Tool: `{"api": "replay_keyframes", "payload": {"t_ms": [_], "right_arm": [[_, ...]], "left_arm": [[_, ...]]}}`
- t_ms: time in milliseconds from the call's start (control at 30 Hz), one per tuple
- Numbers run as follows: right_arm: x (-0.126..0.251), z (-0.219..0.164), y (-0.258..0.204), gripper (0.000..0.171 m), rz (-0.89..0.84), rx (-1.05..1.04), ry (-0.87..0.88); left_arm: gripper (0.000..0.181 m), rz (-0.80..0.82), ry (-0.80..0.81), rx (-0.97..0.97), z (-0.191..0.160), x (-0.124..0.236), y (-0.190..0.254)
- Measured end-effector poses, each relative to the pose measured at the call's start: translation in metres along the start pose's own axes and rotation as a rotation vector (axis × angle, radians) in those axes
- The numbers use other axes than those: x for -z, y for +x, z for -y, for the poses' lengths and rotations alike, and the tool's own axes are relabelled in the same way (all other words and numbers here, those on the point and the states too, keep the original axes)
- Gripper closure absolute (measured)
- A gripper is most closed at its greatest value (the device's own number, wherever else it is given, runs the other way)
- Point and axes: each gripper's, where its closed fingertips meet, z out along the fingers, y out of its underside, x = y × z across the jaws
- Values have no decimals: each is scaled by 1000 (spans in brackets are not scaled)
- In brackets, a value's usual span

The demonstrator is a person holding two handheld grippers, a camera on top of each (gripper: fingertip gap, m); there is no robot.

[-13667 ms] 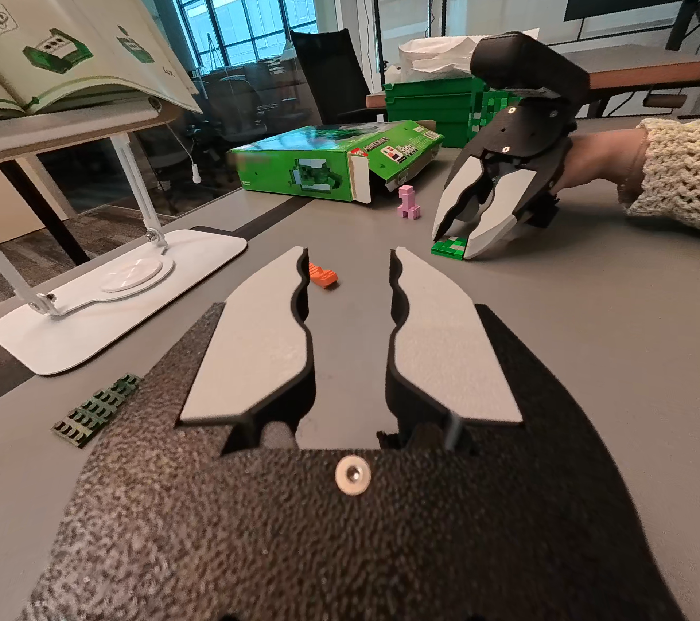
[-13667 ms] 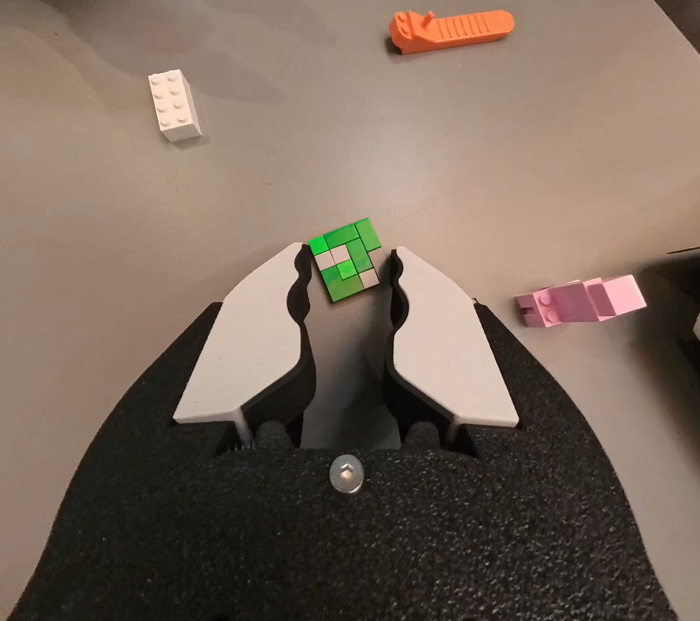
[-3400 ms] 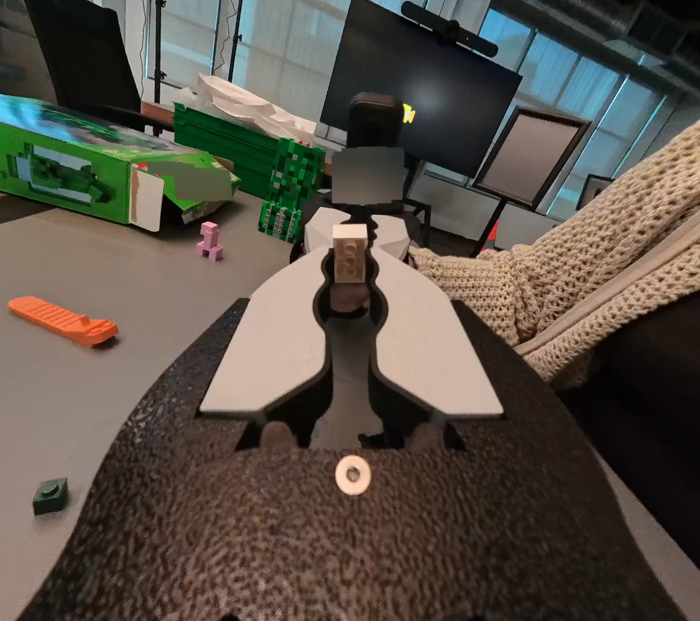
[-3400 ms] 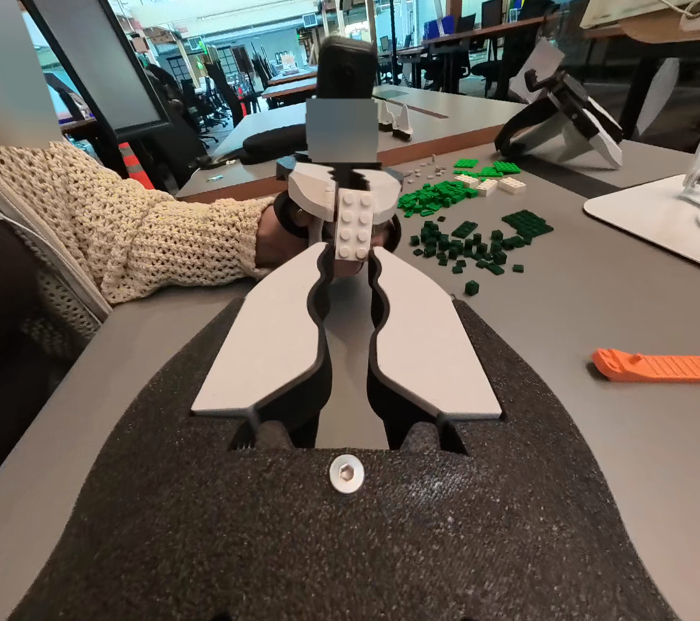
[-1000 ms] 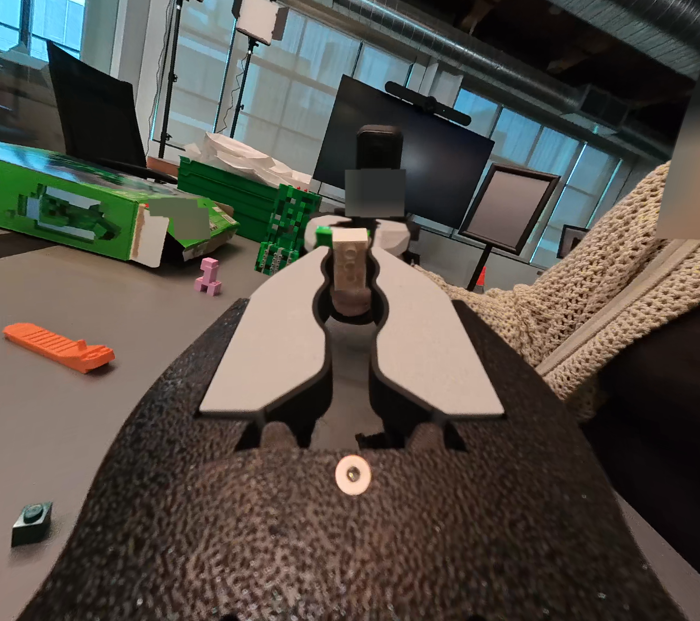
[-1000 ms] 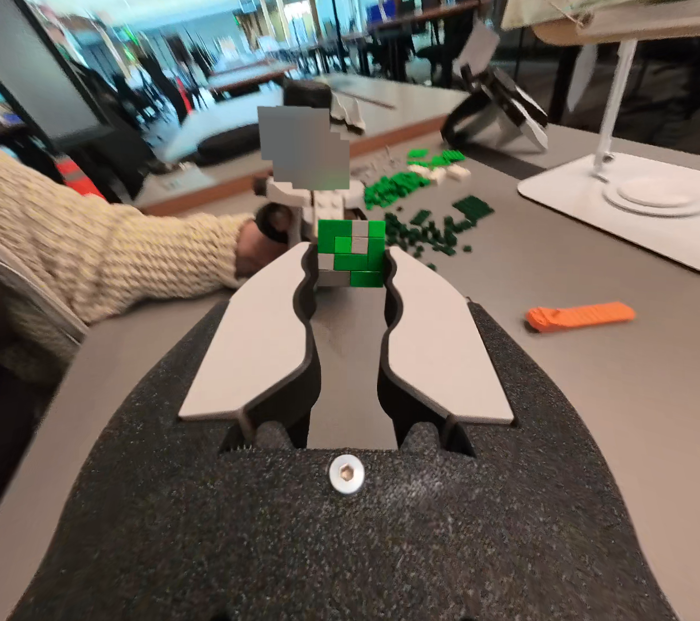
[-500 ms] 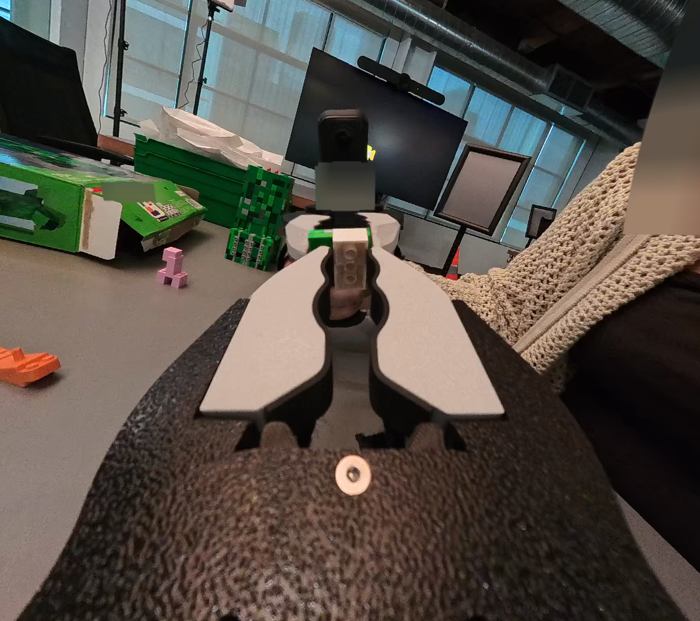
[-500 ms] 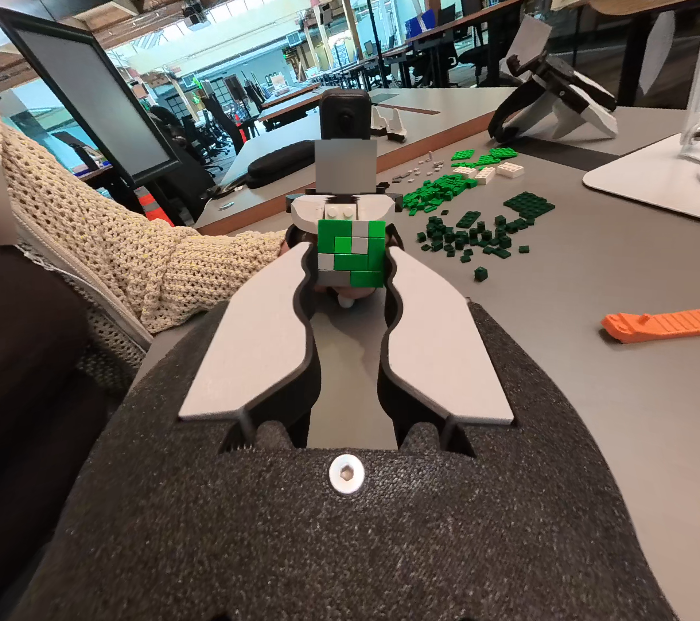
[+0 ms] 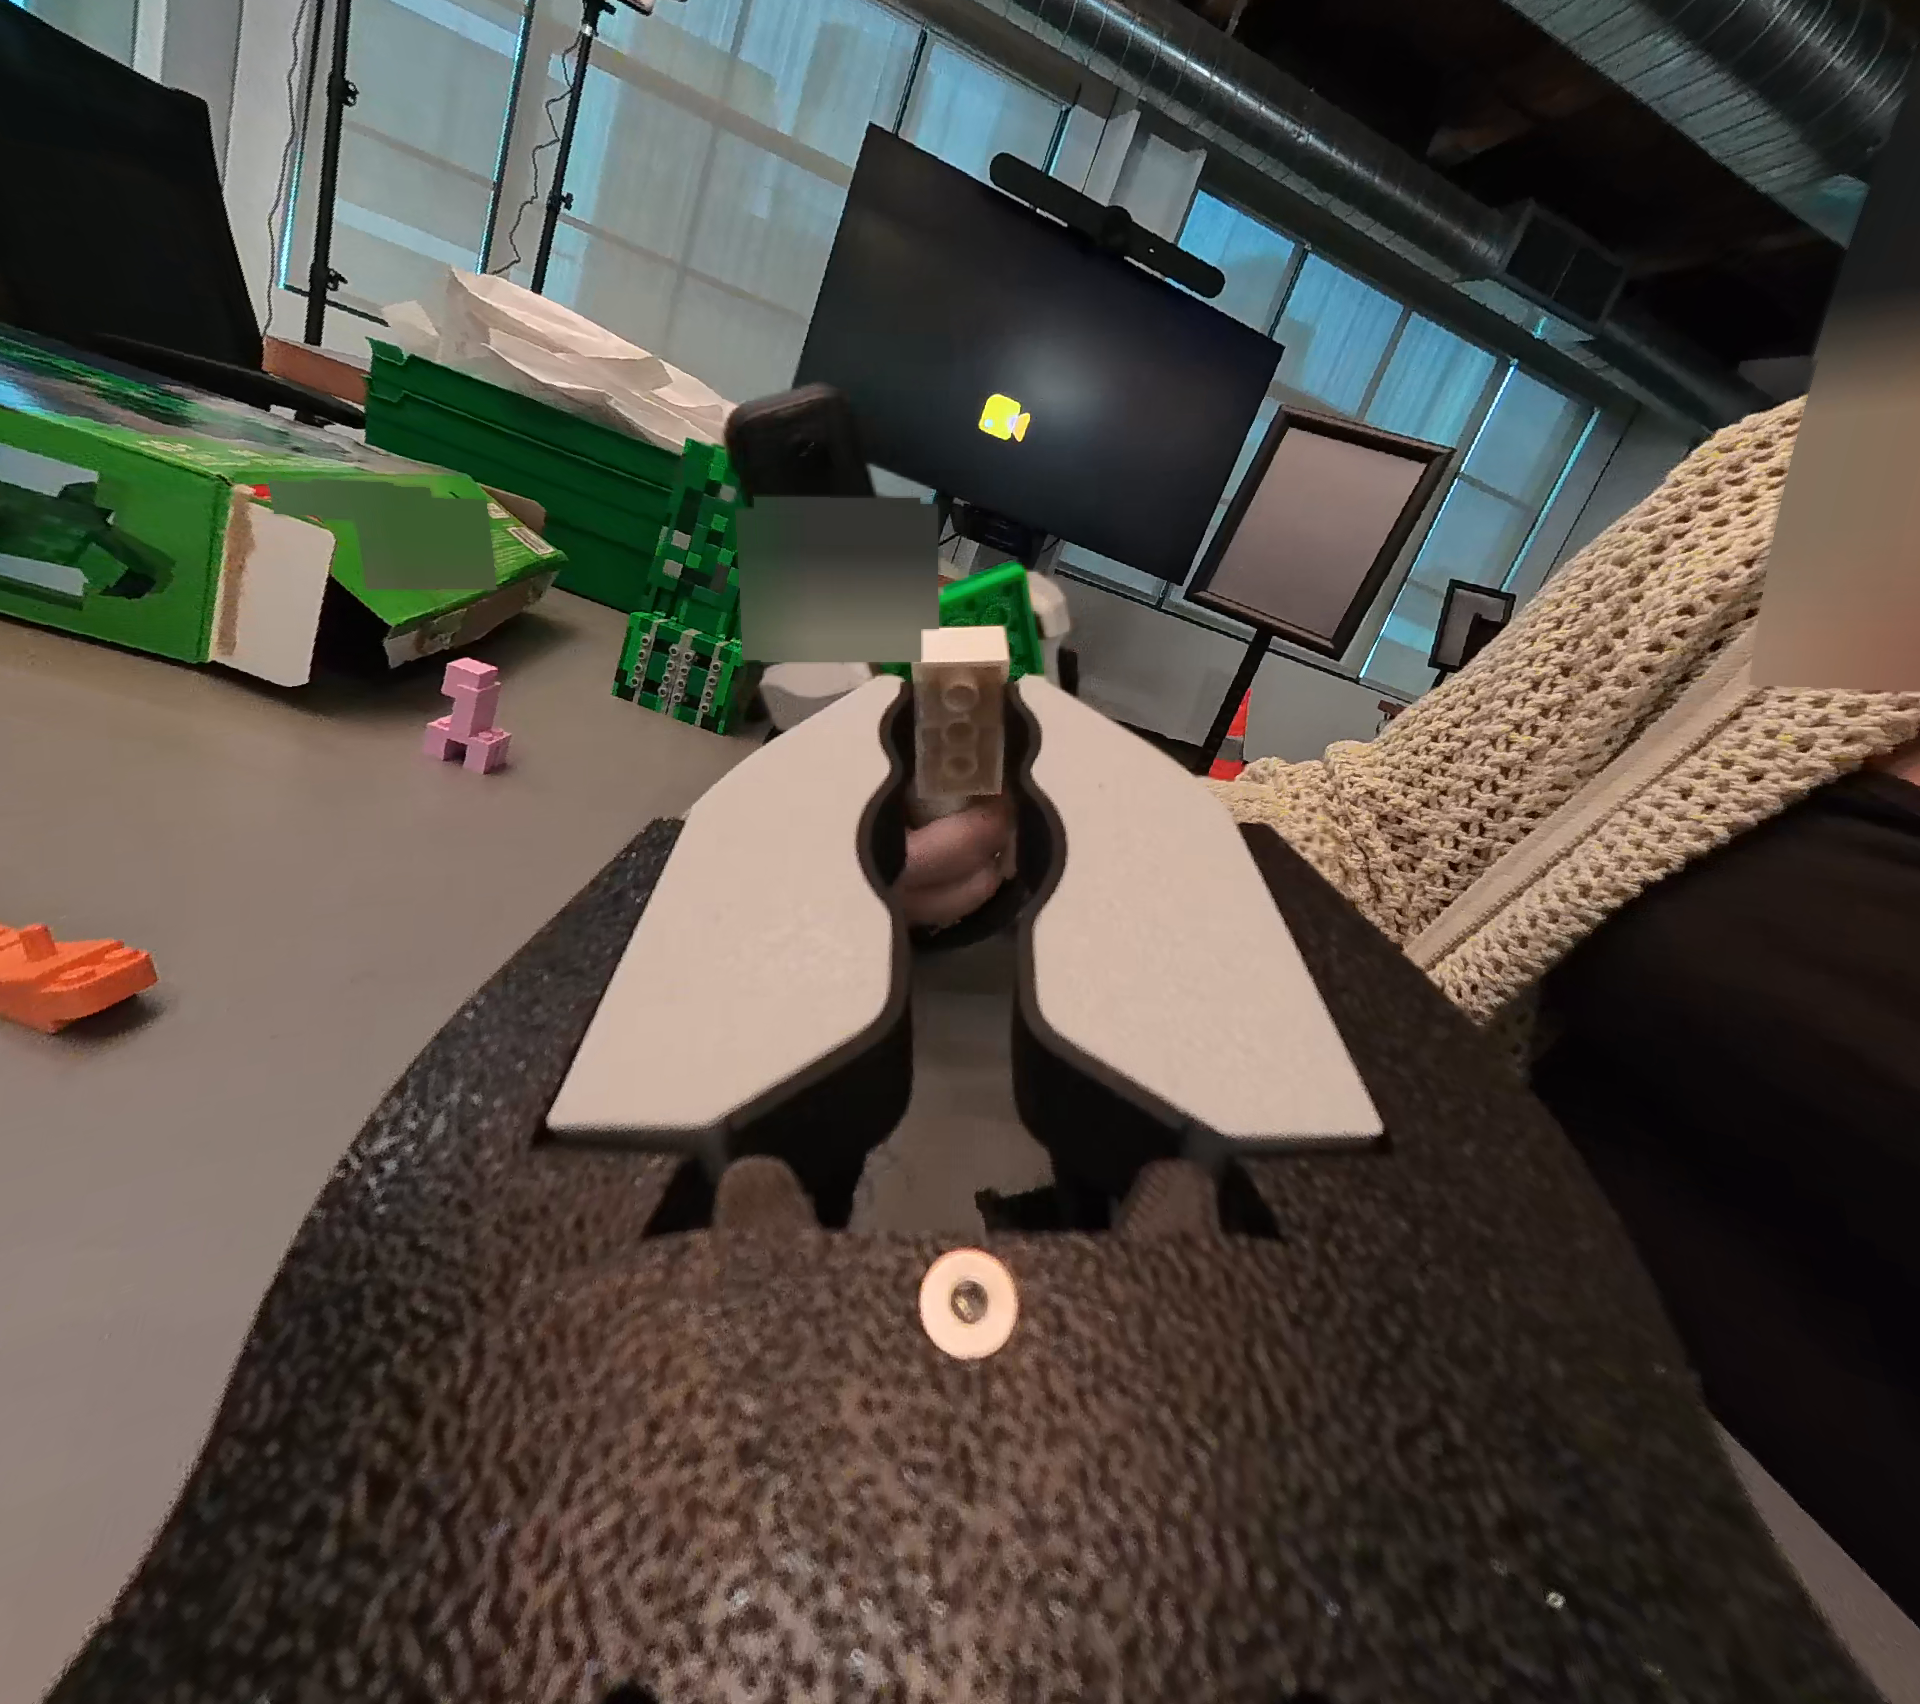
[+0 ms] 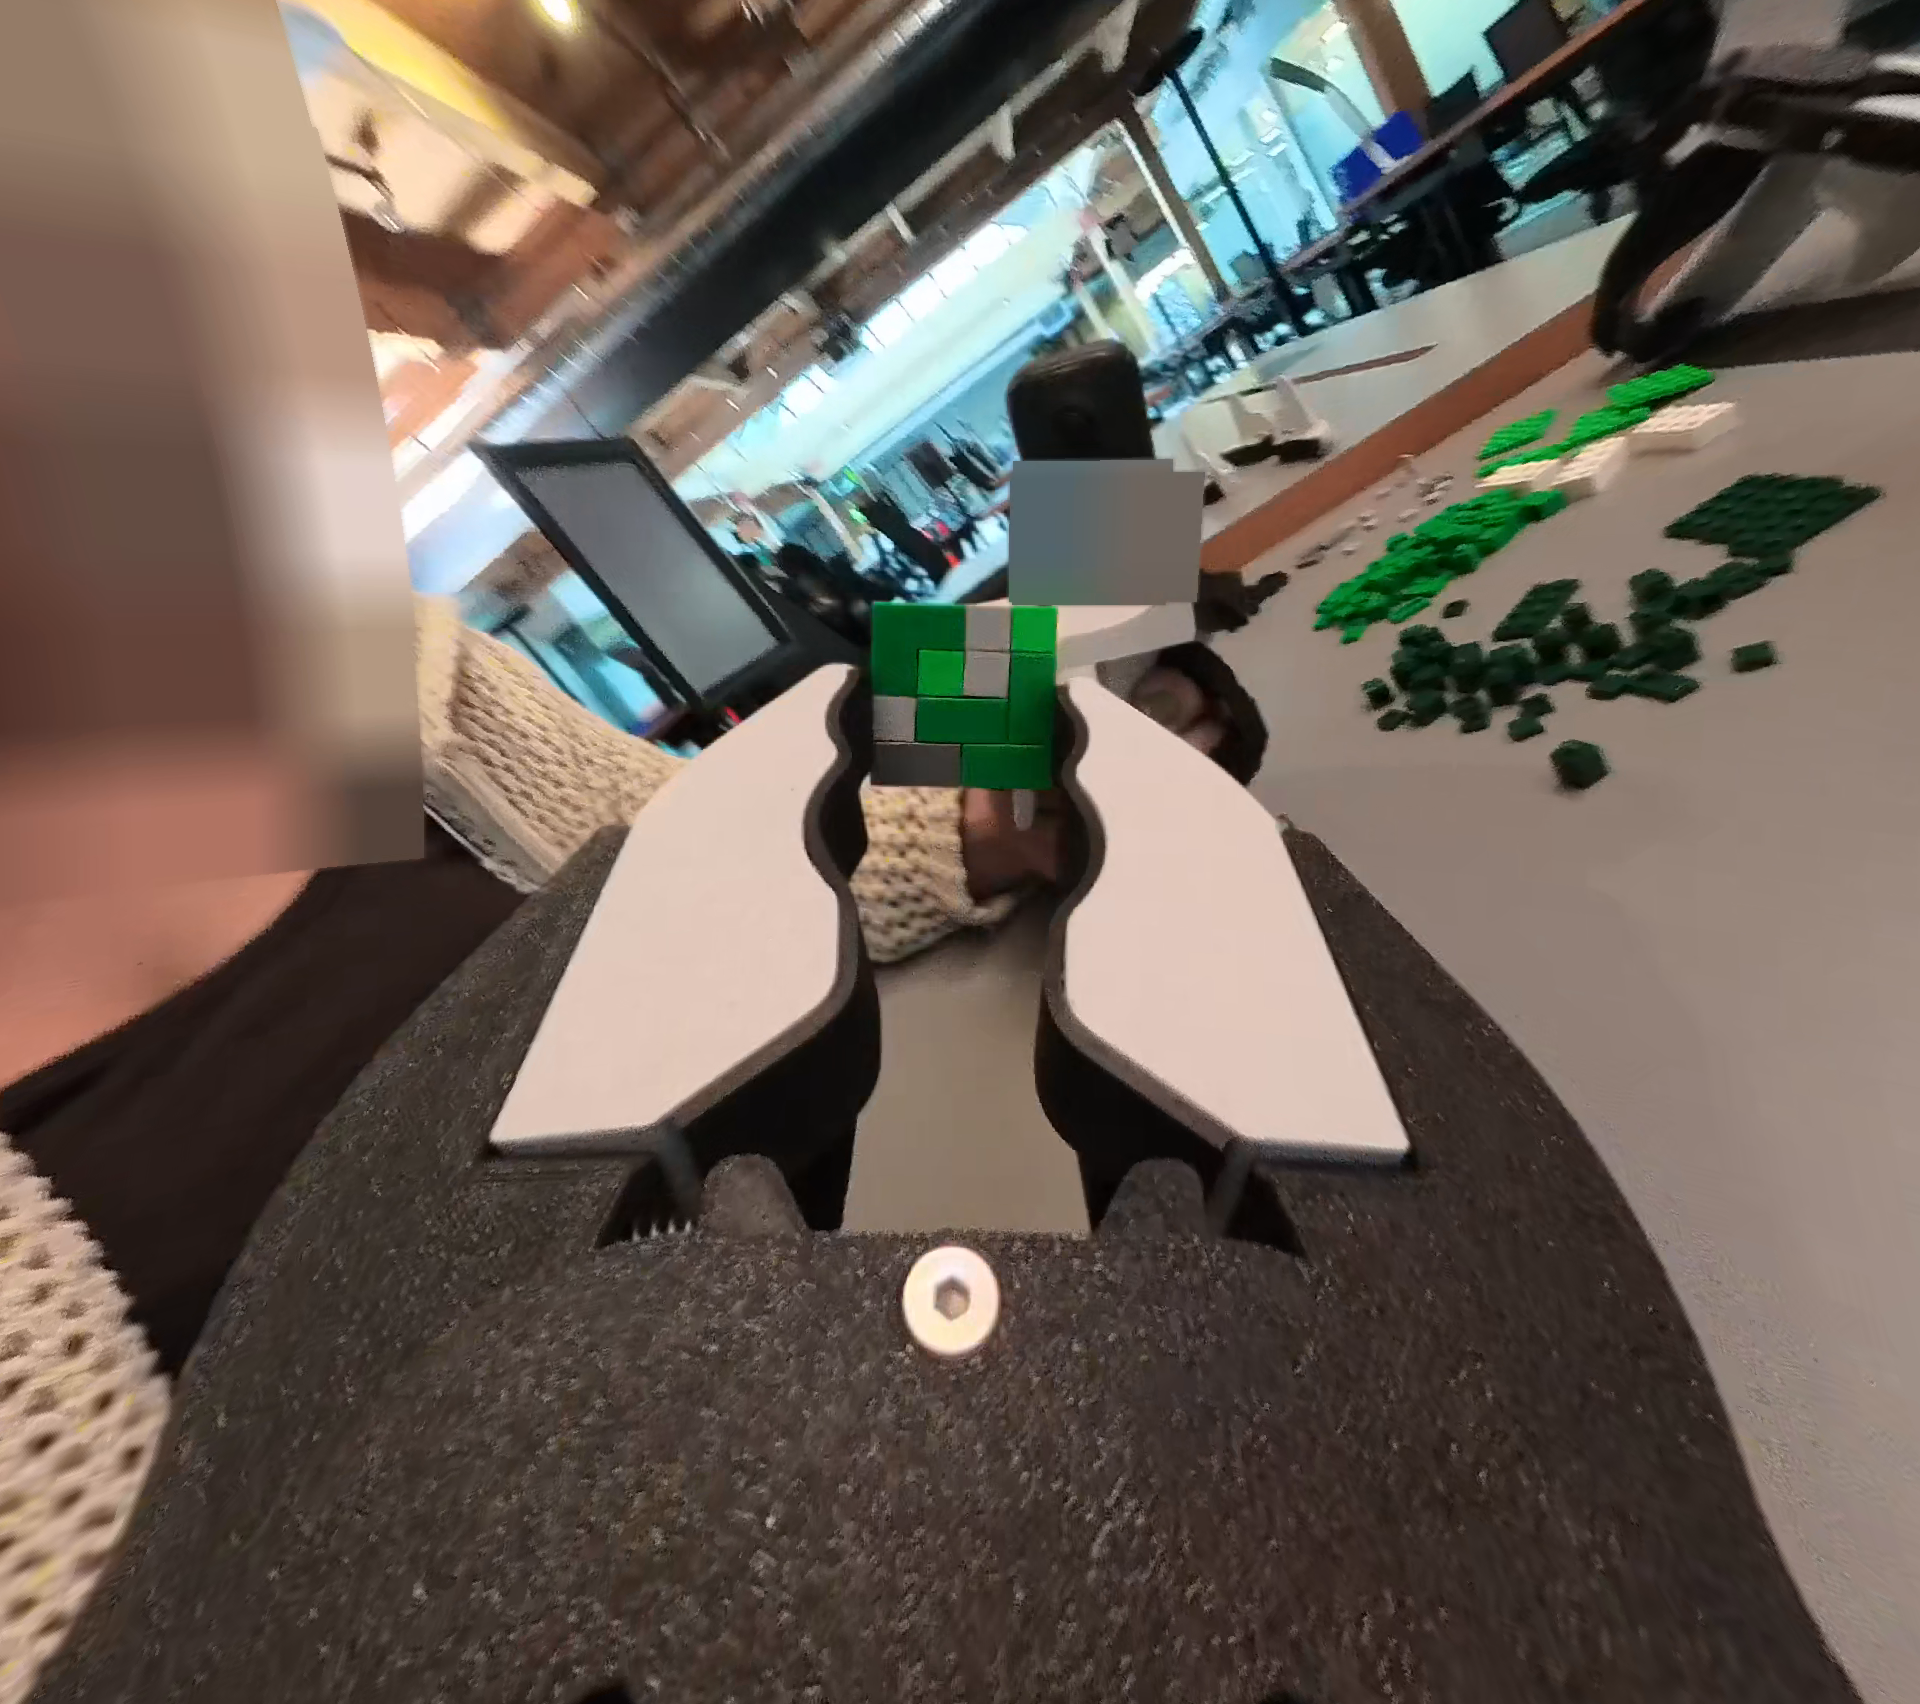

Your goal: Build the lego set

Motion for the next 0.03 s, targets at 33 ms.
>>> {"api": "replay_keyframes", "payload": {"t_ms": [33], "right_arm": [[2, 0, 1, 139, 18, -35, 13]], "left_arm": [[166, 0, 1, 4, 0, 0, 0]]}}
